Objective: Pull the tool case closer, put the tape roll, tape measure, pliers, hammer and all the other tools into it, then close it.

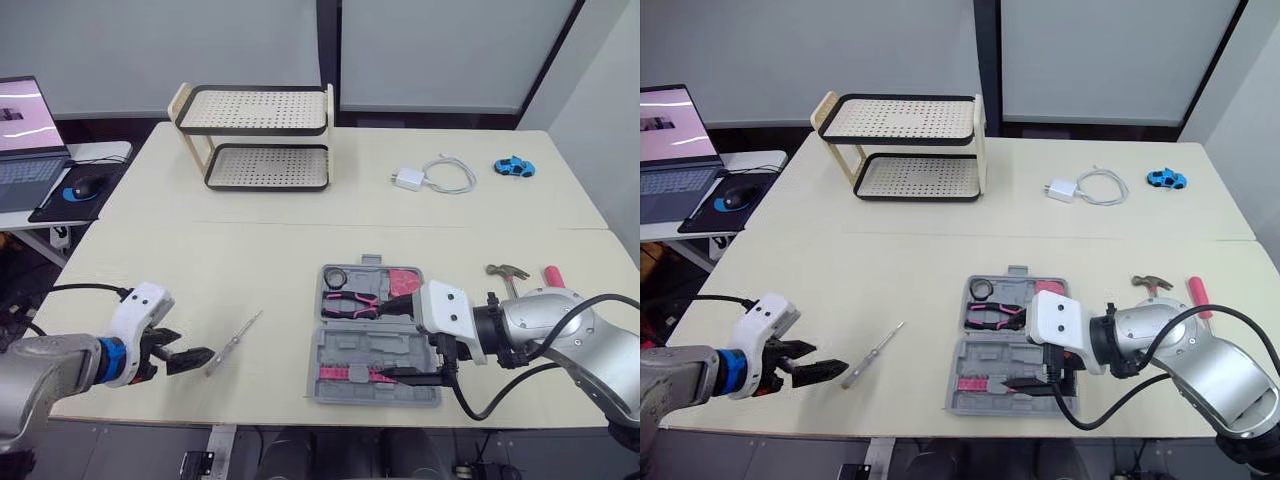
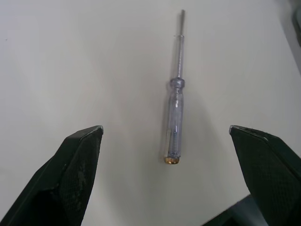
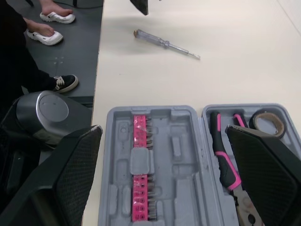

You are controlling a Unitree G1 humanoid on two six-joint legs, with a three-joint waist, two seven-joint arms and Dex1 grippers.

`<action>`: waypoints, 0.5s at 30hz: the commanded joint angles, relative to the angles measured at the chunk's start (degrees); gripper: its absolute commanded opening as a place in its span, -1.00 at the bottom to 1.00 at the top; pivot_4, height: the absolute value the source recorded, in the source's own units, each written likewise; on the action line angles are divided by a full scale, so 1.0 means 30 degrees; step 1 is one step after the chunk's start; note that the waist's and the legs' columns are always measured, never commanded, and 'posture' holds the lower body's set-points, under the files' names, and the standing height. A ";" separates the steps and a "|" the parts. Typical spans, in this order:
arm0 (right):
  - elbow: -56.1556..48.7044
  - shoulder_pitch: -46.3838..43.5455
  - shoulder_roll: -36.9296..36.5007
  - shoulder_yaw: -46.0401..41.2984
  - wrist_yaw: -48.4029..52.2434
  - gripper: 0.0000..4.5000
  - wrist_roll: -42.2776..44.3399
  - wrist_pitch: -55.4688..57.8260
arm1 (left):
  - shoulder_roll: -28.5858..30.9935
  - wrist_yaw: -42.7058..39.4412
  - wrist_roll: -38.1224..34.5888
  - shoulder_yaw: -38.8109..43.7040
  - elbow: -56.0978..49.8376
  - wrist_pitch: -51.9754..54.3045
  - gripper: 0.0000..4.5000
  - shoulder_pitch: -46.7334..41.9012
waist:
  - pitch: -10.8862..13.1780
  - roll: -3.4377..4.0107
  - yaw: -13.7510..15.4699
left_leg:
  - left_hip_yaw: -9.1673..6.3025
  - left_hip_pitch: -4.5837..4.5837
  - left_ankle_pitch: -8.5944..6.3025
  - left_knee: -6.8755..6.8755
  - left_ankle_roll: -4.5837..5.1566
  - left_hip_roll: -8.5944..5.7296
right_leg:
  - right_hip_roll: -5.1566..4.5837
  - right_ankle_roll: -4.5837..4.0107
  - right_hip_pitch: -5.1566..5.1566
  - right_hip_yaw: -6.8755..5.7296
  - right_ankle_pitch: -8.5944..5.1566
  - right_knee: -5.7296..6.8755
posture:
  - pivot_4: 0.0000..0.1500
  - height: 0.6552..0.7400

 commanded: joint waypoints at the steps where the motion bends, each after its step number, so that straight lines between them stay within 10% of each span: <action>1: -0.0524 -0.0086 -0.0013 -0.0136 -0.0176 1.00 -0.0316 -0.0507 | 0.0225 -0.1803 0.0802 -0.0091 0.0374 -0.3918 0.99 0.1001 | 0.0001 0.0000 -0.0006 | 0.0001 -0.0002 0.0000 -0.0016 0.0000 0.0002 | 0.0000 -0.0001 0.0002 -0.0003 0.0003 -0.0020 | 1.00 0.81; 15: -0.0363 -0.0751 0.0418 0.0396 -0.0748 1.00 -0.0398 0.0255 | -0.4006 0.1618 0.2887 -0.3019 0.2388 -0.6919 0.99 -0.1205 | -0.0005 -0.0008 -0.0019 | -0.0005 0.0033 0.0002 -0.0101 0.0003 0.0010 | 0.0097 0.0006 0.0041 -0.0019 0.0018 -0.0091 | 1.00 0.81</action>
